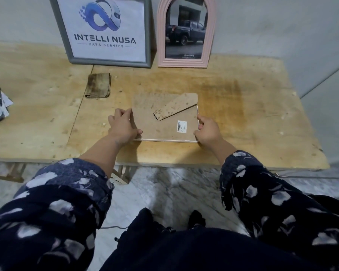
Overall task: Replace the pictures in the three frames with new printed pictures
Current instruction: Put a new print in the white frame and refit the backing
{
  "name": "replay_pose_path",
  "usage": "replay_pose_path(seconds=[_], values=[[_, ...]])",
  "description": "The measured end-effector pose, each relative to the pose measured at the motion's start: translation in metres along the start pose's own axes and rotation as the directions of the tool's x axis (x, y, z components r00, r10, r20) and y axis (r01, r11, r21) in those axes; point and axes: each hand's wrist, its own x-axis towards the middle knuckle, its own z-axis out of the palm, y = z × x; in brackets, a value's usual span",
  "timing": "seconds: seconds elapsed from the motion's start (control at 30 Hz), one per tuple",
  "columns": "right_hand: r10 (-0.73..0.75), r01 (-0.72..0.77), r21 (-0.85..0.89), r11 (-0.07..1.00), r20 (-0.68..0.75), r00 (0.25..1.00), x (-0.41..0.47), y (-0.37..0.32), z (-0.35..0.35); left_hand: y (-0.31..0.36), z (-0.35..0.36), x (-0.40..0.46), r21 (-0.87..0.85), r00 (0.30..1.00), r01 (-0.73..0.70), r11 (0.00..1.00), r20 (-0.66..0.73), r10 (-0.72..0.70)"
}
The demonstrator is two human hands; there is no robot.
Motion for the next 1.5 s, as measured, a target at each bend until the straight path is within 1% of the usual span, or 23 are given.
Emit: replay_pose_path(seconds=[0.1, 0.2, 0.3, 0.4, 0.5, 0.63, 0.7, 0.8, 0.9, 1.07, 1.1, 1.2, 1.3, 1.37, 1.5], values=[[0.020, -0.020, -0.013, 1.000, 0.034, 0.999, 0.001, 0.000, 0.000, 0.000, 0.000, 0.001, 0.012, 0.999, -0.004, 1.000, 0.042, 0.004], [0.011, -0.007, -0.040, 0.999, 0.088, 0.996, 0.004, 0.000, 0.002, -0.001, -0.001, 0.004, 0.055, 0.997, -0.029, 0.998, 0.073, 0.024], [0.012, -0.005, -0.068, 0.998, 0.100, 0.995, 0.004, -0.001, 0.000, -0.002, -0.003, 0.006, 0.102, 0.993, -0.043, 0.994, 0.112, 0.031], [0.004, 0.009, -0.120, 0.993, 0.107, 0.994, 0.006, -0.001, -0.004, 0.001, -0.007, 0.008, 0.168, 0.985, -0.080, 0.983, 0.167, 0.051], [-0.010, 0.048, -0.200, 0.979, 0.187, 0.982, 0.011, -0.006, -0.011, 0.003, -0.011, 0.009, 0.249, 0.976, -0.105, 0.963, 0.211, 0.052], [-0.008, 0.104, -0.341, 0.934, 0.272, 0.962, 0.014, -0.014, -0.026, 0.004, -0.013, 0.014, 0.407, 0.967, -0.156, 0.900, 0.247, 0.056], [-0.005, 0.115, -0.358, 0.926, 0.296, 0.955, 0.015, -0.016, -0.030, 0.006, -0.014, 0.015, 0.484, 0.966, -0.178, 0.857, 0.250, 0.059], [-0.005, 0.113, -0.335, 0.935, 0.307, 0.952, 0.016, -0.016, -0.031, 0.006, -0.015, 0.015, 0.554, 0.964, -0.213, 0.805, 0.253, 0.081], [0.027, 0.081, -0.307, 0.948, 0.332, 0.943, 0.021, -0.020, -0.032, 0.002, -0.012, 0.016, 0.576, 0.962, -0.228, 0.785, 0.257, 0.091], [0.138, 0.014, -0.343, 0.939, 0.417, 0.898, 0.031, -0.032, -0.037, 0.009, -0.017, 0.020, 0.593, 0.967, -0.217, 0.775, 0.242, 0.085], [0.151, 0.019, -0.372, 0.928, 0.423, 0.893, 0.033, -0.035, -0.038, 0.013, -0.020, 0.022, 0.623, 0.966, -0.222, 0.750, 0.243, 0.084], [0.156, 0.095, -0.482, 0.871, 0.454, 0.877, 0.037, -0.041, -0.044, 0.026, -0.027, 0.032, 0.703, 0.961, -0.254, 0.664, 0.261, 0.091], [0.192, 0.122, -0.558, 0.821, 0.470, 0.862, 0.038, -0.046, -0.046, 0.039, -0.028, 0.045, 0.693, 0.925, -0.343, 0.634, 0.369, 0.097], [0.191, 0.149, -0.596, 0.789, 0.469, 0.862, 0.042, -0.045, -0.041, 0.046, -0.027, 0.054, 0.682, 0.899, -0.379, 0.626, 0.432, 0.073], [0.185, 0.167, -0.631, 0.758, 0.453, 0.872, 0.050, -0.045, -0.034, 0.054, -0.024, 0.061, 0.693, 0.896, -0.369, 0.619, 0.443, 0.037]])
